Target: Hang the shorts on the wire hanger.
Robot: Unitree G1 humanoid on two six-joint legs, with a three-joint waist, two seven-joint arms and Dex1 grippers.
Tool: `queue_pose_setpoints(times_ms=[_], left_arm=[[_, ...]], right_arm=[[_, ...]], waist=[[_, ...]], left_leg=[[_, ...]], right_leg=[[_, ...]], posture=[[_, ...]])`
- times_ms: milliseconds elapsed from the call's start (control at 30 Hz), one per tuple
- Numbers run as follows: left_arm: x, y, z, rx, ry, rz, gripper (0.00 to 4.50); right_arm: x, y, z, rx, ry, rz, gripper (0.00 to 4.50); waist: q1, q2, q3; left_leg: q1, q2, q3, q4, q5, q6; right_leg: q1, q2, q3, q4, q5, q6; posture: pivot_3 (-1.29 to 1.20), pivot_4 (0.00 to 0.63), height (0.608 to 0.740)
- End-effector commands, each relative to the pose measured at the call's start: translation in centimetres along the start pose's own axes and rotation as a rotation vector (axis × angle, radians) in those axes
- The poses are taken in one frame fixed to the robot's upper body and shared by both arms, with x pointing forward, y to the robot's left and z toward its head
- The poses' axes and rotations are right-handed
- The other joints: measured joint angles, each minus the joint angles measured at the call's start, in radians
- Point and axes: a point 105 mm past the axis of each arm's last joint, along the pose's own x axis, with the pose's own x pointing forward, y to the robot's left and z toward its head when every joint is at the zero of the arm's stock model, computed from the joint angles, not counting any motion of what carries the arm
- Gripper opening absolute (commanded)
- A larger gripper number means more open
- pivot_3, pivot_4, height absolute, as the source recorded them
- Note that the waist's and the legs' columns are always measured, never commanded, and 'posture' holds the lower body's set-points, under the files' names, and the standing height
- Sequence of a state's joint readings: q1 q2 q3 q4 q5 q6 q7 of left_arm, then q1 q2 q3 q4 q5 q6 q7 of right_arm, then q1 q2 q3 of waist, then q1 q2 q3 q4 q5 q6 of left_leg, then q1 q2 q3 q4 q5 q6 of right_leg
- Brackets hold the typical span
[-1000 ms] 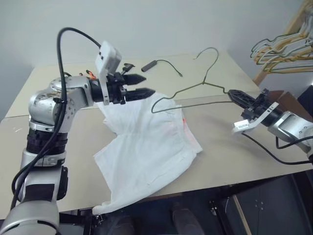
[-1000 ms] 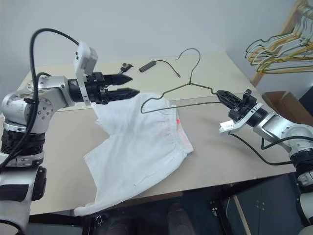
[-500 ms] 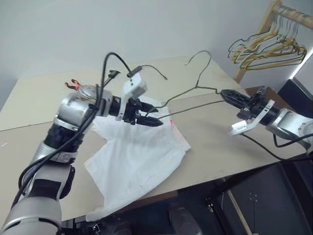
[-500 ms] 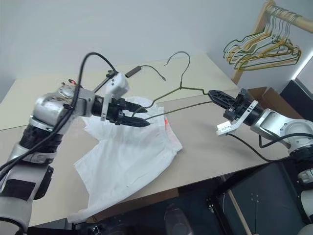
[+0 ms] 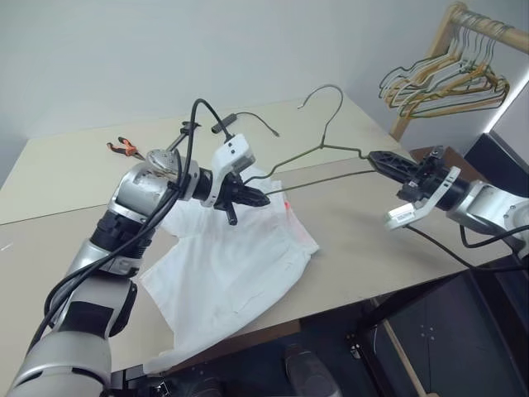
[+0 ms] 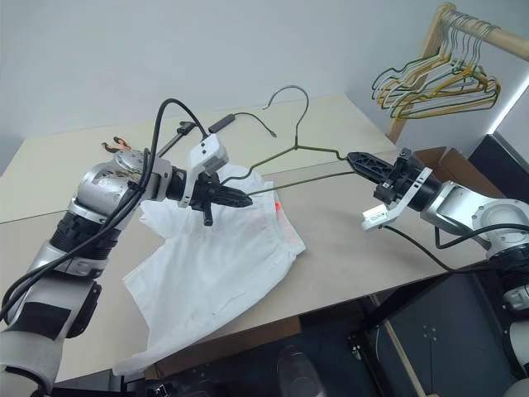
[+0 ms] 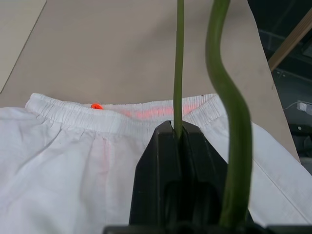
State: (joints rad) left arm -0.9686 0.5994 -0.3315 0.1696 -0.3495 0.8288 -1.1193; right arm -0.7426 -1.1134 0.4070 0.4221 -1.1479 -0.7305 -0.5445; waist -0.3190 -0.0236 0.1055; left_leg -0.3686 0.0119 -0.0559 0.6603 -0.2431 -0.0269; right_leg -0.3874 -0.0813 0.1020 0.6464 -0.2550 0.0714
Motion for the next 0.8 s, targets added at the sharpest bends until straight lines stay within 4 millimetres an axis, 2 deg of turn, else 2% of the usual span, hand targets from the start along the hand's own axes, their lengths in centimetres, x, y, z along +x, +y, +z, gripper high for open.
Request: queue_pose_setpoints(times_ms=[33, 200, 300, 400, 467, 500, 567, 667, 800], left_arm=[[-1.5, 0.5, 1.4, -0.010, -0.068, 0.012, 0.00], [-2.6, 1.2, 0.7, -0.004, -0.042, 0.055, 0.00], [-3.5, 1.5, 0.7, 0.113, -0.056, 0.081, 0.00], [-4.7, 1.6, 0.5, 0.360, -0.048, 0.115, 0.00], [-5.0, 1.6, -0.4, 0.510, 0.015, 0.124, 0.00], [-5.1, 1.4, -0.8, 0.538, 0.035, 0.101, 0.00], [-5.2, 0.7, -1.0, 0.534, 0.015, 0.049, 0.00], [-4.9, 0.0, -1.0, 0.515, -0.010, 0.024, 0.00], [-4.6, -0.5, -1.2, 0.488, -0.022, 0.024, 0.00]], right_arm=[[-0.1, -2.6, -0.3, 0.051, -0.040, -0.049, 0.74], [-0.5, -2.8, 0.9, 0.104, -0.119, -0.010, 2.44], [-0.8, -2.9, 1.6, 0.287, -0.131, 0.041, 3.49], [-0.7, -4.3, 2.2, 0.818, -0.049, 0.093, 4.46], [-0.7, -4.9, 2.1, 1.188, -0.044, 0.197, 4.46], [-0.9, -4.9, 2.0, 1.336, -0.050, 0.307, 4.46], [-1.1, -4.8, 2.0, 1.434, -0.045, 0.470, 4.46], [-1.1, -4.4, 2.4, 1.489, -0.025, 0.651, 4.46], [-0.4, -4.2, 3.7, 1.494, -0.065, 0.793, 4.46]], waist=[[0.000, 0.000, 0.000], [-0.003, 0.000, 0.000], [-0.001, 0.000, 0.000], [0.003, -0.001, 0.000], [0.002, -0.001, 0.000], [0.004, -0.001, 0.000], [0.015, 0.000, 0.000], [0.041, 0.000, 0.000], [0.071, 0.000, 0.000]], left_leg=[[0.000, 0.000, 0.000, 0.000, 0.000, 0.000], [0.000, 0.000, 0.000, 0.000, 0.000, 0.000], [0.000, 0.000, 0.000, 0.000, 0.000, 0.000], [0.000, 0.001, 0.000, 0.000, 0.000, 0.000], [0.000, 0.002, -0.001, 0.000, 0.000, 0.001], [-0.001, 0.001, 0.000, 0.000, 0.000, 0.001], [0.002, 0.001, -0.001, 0.001, 0.000, 0.001], [0.012, 0.001, -0.001, 0.001, -0.001, 0.001], [0.011, 0.004, -0.001, 0.001, -0.001, 0.001]], right_leg=[[0.000, 0.000, 0.000, 0.000, 0.000, 0.000], [0.000, 0.000, 0.000, 0.000, 0.000, 0.000], [0.000, 0.000, 0.000, 0.000, 0.000, 0.000], [0.002, 0.000, -0.001, -0.001, 0.000, 0.000], [0.004, 0.001, -0.001, -0.002, 0.000, 0.000], [0.005, 0.000, 0.000, -0.002, 0.000, 0.000], [0.013, -0.001, -0.001, -0.004, 0.001, 0.001], [0.017, -0.001, -0.003, -0.005, -0.003, 0.007], [0.014, 0.003, -0.003, -0.003, -0.004, 0.009]], posture=[[-0.21, 0.033, 0.740], [-0.20, 0.038, 0.740], [-0.19, 0.044, 0.740], [-0.17, 0.046, 0.740], [-0.16, 0.049, 0.740], [-0.16, 0.050, 0.740], [-0.16, 0.052, 0.740], [-0.16, 0.053, 0.740], [-0.15, 0.062, 0.740]])
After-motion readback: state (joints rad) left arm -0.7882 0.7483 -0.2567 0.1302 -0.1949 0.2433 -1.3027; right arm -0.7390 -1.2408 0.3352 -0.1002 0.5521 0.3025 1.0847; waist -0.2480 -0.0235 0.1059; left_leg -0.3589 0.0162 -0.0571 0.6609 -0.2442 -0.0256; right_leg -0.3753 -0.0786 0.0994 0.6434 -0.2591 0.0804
